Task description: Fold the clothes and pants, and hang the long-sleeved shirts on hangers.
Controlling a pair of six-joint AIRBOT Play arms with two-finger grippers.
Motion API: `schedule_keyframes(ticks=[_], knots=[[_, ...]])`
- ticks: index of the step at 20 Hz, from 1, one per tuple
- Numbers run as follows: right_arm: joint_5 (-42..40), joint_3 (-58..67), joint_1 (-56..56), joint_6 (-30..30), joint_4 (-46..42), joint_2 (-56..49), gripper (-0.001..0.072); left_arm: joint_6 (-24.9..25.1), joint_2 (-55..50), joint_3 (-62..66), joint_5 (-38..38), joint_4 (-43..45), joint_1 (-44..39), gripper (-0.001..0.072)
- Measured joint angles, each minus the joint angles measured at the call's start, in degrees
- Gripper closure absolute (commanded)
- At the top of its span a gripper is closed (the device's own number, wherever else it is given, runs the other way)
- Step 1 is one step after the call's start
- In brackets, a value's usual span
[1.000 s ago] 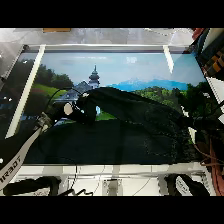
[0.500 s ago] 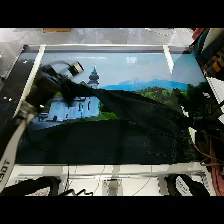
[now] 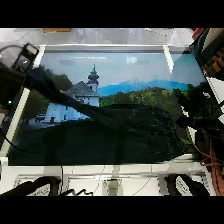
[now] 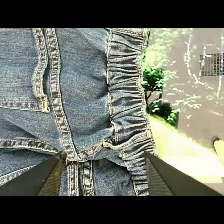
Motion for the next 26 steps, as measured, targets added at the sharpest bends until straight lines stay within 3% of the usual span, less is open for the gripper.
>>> schedule_keyframes(ticks=[3,4,5,11,14,16,19,23,26], knots=[[-0.5,0.0,0.0,0.0,0.0,0.0,0.0154,-0.4,-1.8,-6.6,-3.4,-5.0,1.7,0.0654],[-0.9,0.0,0.0,0.0,0.0,0.0,0.0153,-0.4,-2.6,-8.7,-4.0,-5.3,2.0,0.0534],[-1.3,0.0,0.0,0.0,0.0,0.0,0.0154,-0.6,-3.5,-10.9,-4.8,-5.4,2.3,0.0475],[-4.3,0.0,0.0,0.0,0.0,0.0,0.0153,-0.7,-7.3,-17.0,-15.8,-6.4,4.7,0.0479],[-5.1,0.0,0.0,0.0,0.0,0.0,0.0154,-0.6,-3.9,-17.9,-17.0,-10.7,6.5,0.0450],[-5.4,0.0,0.0,0.0,0.0,0.0,0.0153,0.4,0.7,-19.1,-16.2,-15.5,8.3,0.0194],[-5.6,0.0,0.0,0.0,0.0,0.0,0.0154,0.7,7.3,-20.4,-12.2,-20.4,11.8,0.0187],[-6.4,0.0,0.0,0.0,0.0,0.0,0.0153,-8.8,11.4,-20.9,-0.3,-25.4,18.8,0.0188],[-7.6,0.0,0.0,0.0,0.0,0.0,0.0154,-9.4,7.6,-19.6,2.7,-36.7,25.1,0.0183]])
